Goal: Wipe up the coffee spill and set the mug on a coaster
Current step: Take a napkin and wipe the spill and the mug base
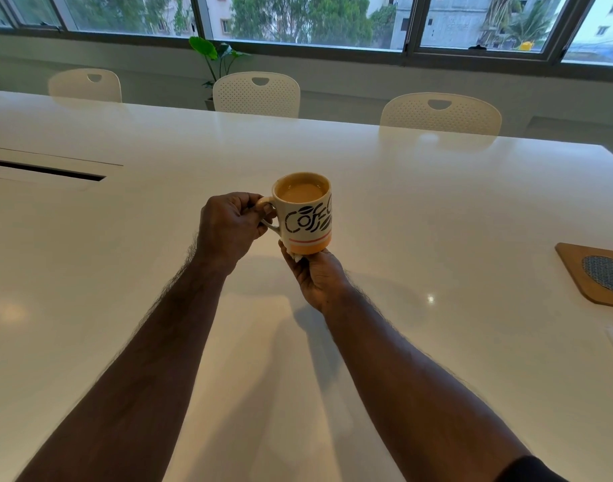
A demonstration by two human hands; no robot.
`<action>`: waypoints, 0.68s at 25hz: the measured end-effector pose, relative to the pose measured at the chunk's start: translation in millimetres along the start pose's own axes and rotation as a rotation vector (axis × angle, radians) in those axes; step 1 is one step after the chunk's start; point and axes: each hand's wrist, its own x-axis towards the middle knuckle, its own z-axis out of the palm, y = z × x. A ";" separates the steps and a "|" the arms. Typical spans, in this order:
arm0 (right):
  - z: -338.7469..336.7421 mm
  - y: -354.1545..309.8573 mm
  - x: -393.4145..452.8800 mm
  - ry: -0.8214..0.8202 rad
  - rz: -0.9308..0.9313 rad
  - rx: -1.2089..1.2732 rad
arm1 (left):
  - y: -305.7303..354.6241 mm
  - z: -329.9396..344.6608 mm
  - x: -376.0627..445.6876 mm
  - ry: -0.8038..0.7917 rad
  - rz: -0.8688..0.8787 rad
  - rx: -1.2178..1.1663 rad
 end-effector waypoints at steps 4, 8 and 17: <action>0.2 3.0 -5.0 -0.032 0.041 -0.035 | -0.6 -1.5 1.1 0.012 -0.005 0.020; -4.2 3.4 -13.0 -0.049 0.104 -0.053 | -0.5 -4.4 2.2 0.028 -0.005 0.039; -22.6 -7.1 -29.4 -0.082 0.120 0.031 | -3.4 -10.6 4.9 0.039 -0.023 -0.015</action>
